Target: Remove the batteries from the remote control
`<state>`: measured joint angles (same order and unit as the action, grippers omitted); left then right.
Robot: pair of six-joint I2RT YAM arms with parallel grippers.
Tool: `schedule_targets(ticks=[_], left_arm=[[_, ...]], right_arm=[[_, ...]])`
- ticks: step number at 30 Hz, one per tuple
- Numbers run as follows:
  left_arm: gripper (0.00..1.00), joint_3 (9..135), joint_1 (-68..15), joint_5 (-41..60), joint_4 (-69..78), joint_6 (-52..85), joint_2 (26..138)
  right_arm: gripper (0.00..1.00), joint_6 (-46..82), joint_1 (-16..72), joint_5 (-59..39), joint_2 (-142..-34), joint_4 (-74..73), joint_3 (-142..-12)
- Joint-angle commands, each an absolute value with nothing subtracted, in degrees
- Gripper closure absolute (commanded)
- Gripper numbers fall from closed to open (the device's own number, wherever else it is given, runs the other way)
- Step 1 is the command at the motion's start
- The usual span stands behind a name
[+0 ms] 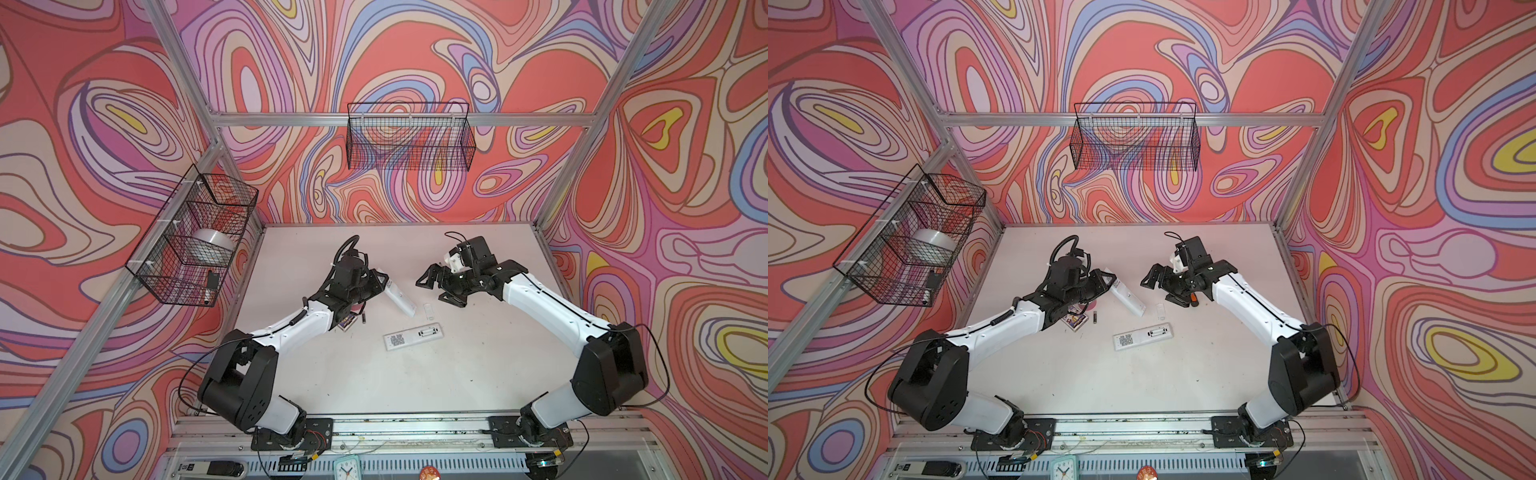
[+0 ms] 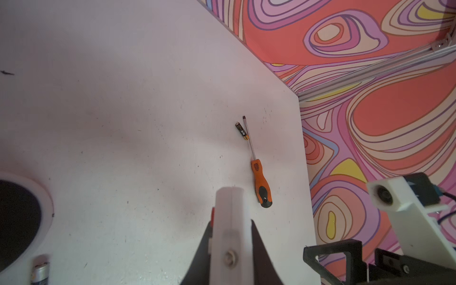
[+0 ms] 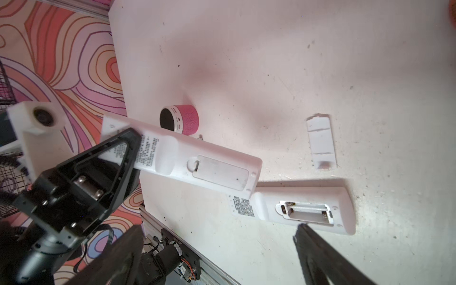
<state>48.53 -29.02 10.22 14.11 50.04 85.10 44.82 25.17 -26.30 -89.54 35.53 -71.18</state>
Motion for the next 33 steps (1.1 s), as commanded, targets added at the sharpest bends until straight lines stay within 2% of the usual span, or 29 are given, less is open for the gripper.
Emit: schedule_targets(ticks=[1,6,12,22,33], left_arm=[[0.96,45.1,-30.5,1.2,26.5,44.1,85.0],[1.00,40.9,-30.5,1.5,38.6,44.8,88.5],[1.00,36.4,-31.0,0.4,46.2,45.9,90.5],[1.00,31.6,-31.1,-0.8,50.9,47.5,91.4],[1.00,30.8,-31.0,-0.7,49.7,48.1,91.0]], right_arm=[[0.02,47.3,26.4,-25.3,-91.4,33.6,-71.9],[0.02,47.7,28.8,-25.6,-95.5,32.4,-73.9],[0.04,49.9,29.7,-26.2,-99.5,28.3,-73.3],[0.05,52.6,30.3,-27.4,-105.4,22.5,-71.1],[0.13,54.9,30.5,-26.9,-109.1,17.4,-70.5]])
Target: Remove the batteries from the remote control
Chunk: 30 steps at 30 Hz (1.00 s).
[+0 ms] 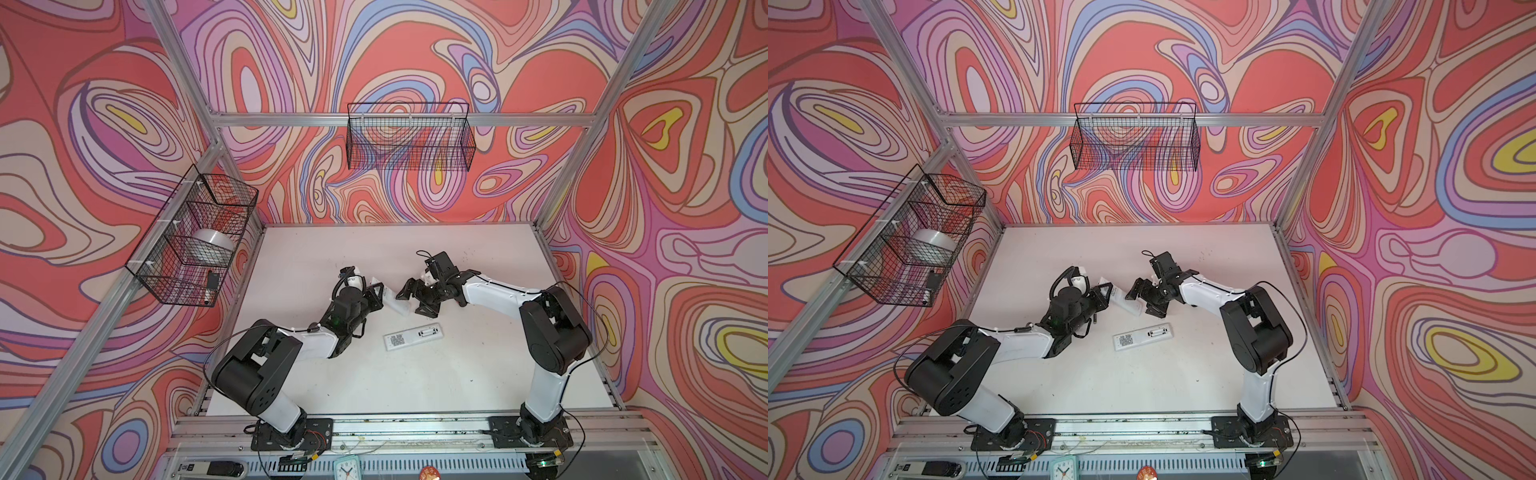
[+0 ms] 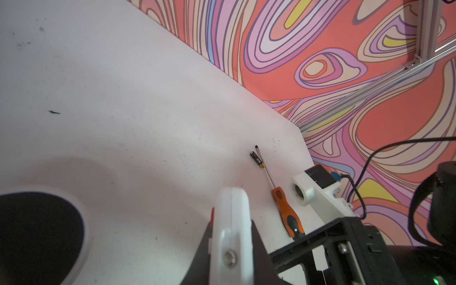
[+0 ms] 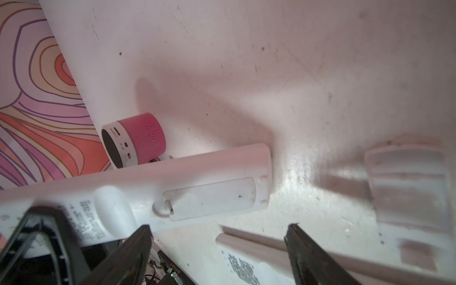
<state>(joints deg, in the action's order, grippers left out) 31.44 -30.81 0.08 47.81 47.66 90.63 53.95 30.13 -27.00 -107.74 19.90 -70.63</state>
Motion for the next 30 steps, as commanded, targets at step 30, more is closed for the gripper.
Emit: schedule_targets(ticks=[30], left_arm=[[1.00,32.1,-31.1,1.9,48.3,46.6,91.4]], right_arm=[[0.14,51.0,31.8,-25.5,-115.2,23.8,-76.0]])
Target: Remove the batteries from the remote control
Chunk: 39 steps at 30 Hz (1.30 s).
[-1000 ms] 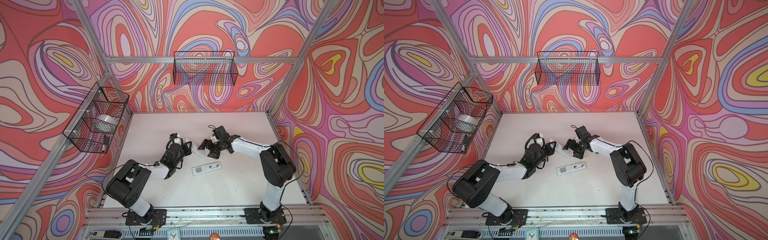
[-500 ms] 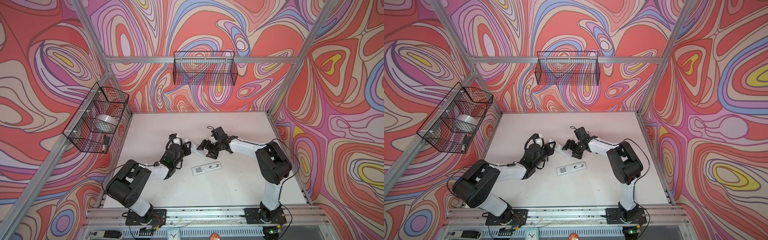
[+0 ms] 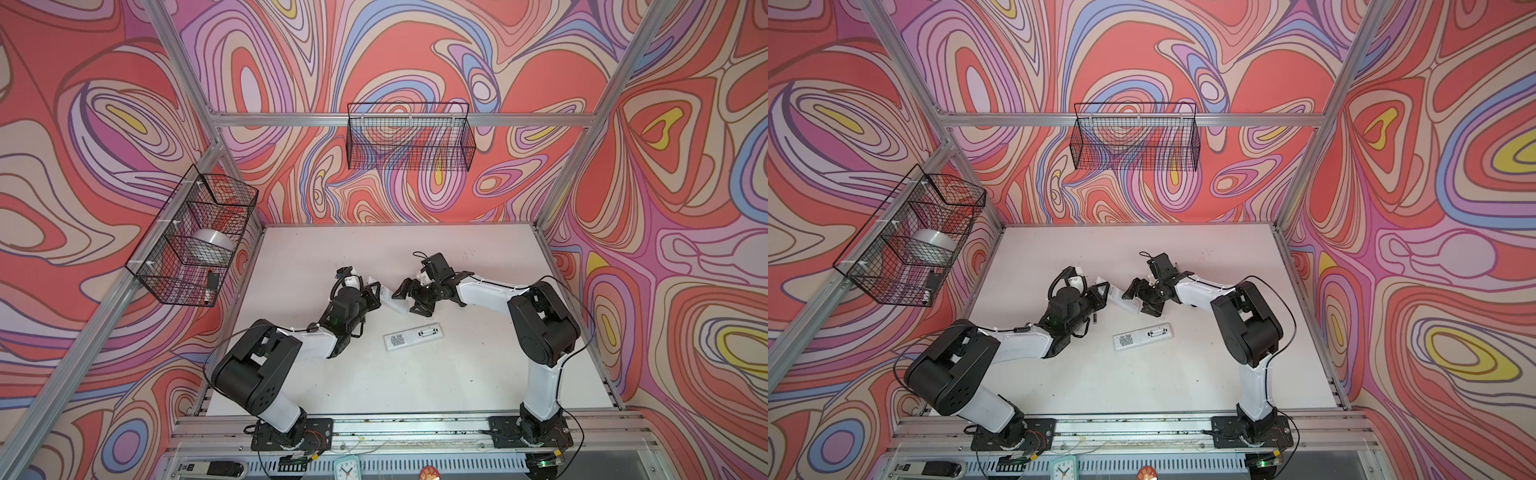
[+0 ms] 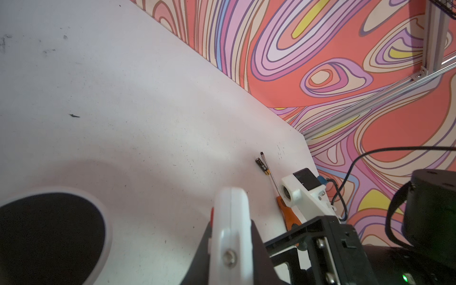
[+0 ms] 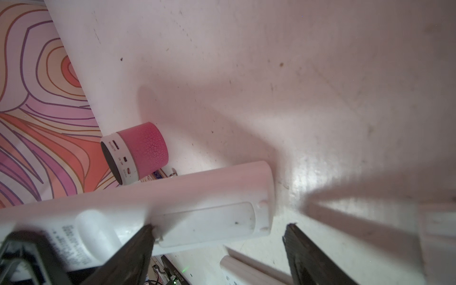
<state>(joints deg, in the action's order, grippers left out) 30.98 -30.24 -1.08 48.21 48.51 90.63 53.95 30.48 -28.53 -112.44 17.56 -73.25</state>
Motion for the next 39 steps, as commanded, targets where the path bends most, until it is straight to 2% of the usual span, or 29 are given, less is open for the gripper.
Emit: schedule_targets(ticks=[1,8,18,24,39], left_arm=[[1.00,32.1,-31.0,2.0,48.1,46.3,91.4],[1.00,32.2,-31.0,0.8,46.5,45.5,90.6],[1.00,32.6,-31.1,-0.7,40.8,42.5,88.5],[1.00,32.9,-31.0,-0.6,39.3,41.5,87.8],[1.00,34.4,-29.3,2.5,33.0,39.7,85.3]], right_arm=[[0.14,49.4,32.1,-23.9,-115.9,27.1,-77.7],[0.14,42.9,33.6,-12.9,-119.5,46.6,-88.0],[0.13,42.1,33.4,-5.5,-112.1,53.0,-88.2],[0.12,44.0,32.7,-6.8,-103.8,50.7,-83.1],[0.10,42.4,31.4,-21.6,-104.4,38.6,-82.8]])
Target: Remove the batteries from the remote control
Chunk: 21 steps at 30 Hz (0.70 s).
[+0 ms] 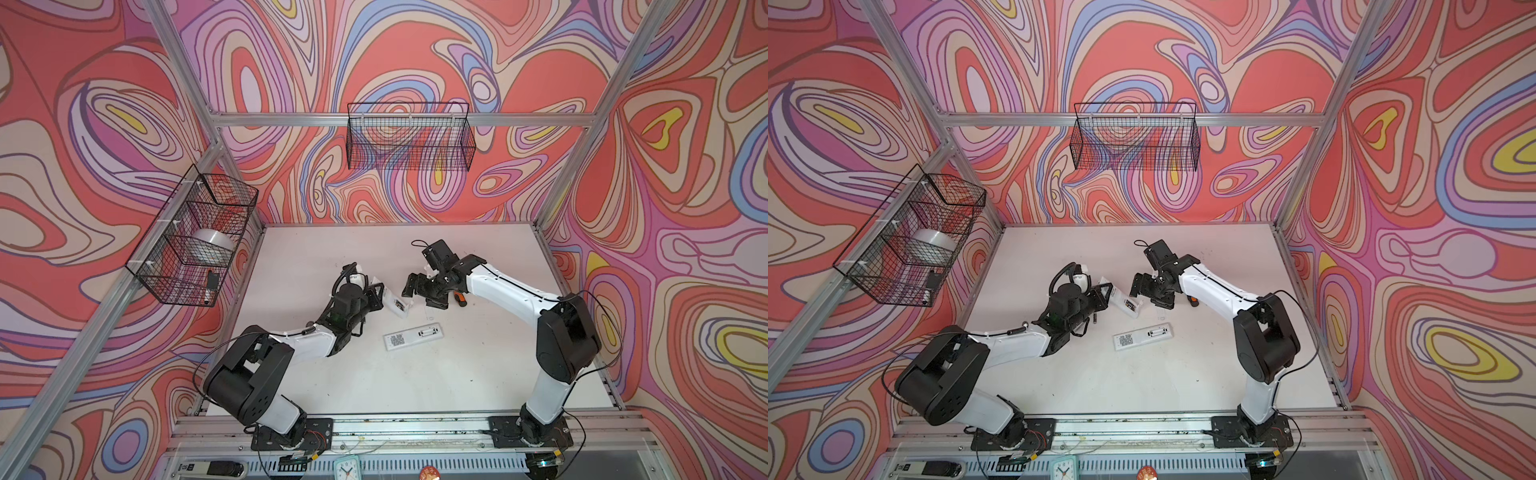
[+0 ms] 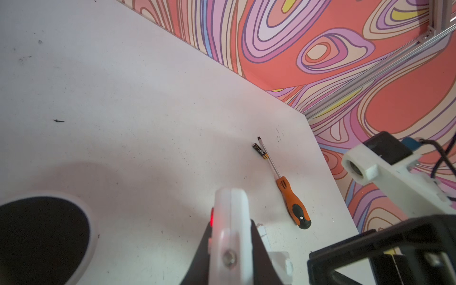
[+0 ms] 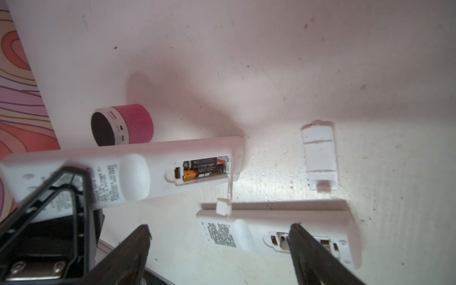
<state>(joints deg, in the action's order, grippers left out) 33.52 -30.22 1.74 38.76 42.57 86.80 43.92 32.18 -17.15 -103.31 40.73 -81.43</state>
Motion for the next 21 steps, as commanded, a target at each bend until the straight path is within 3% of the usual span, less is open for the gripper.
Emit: schedule_targets(ticks=[1,5,10,21], left_arm=[[1.00,34.3,-29.0,2.9,32.3,39.5,84.9],[1.00,33.8,-28.3,3.5,31.4,39.1,83.8],[1.00,34.5,-28.3,4.4,30.8,38.4,84.3],[1.00,36.8,-28.3,4.8,28.1,36.8,85.6]], right_arm=[[0.09,42.3,31.1,-22.3,-105.3,39.4,-83.2],[0.14,42.1,30.8,-24.6,-108.2,41.3,-84.7],[0.34,42.6,30.9,-26.6,-111.7,40.8,-87.0],[0.56,42.8,31.4,-27.8,-116.0,42.1,-88.8]])
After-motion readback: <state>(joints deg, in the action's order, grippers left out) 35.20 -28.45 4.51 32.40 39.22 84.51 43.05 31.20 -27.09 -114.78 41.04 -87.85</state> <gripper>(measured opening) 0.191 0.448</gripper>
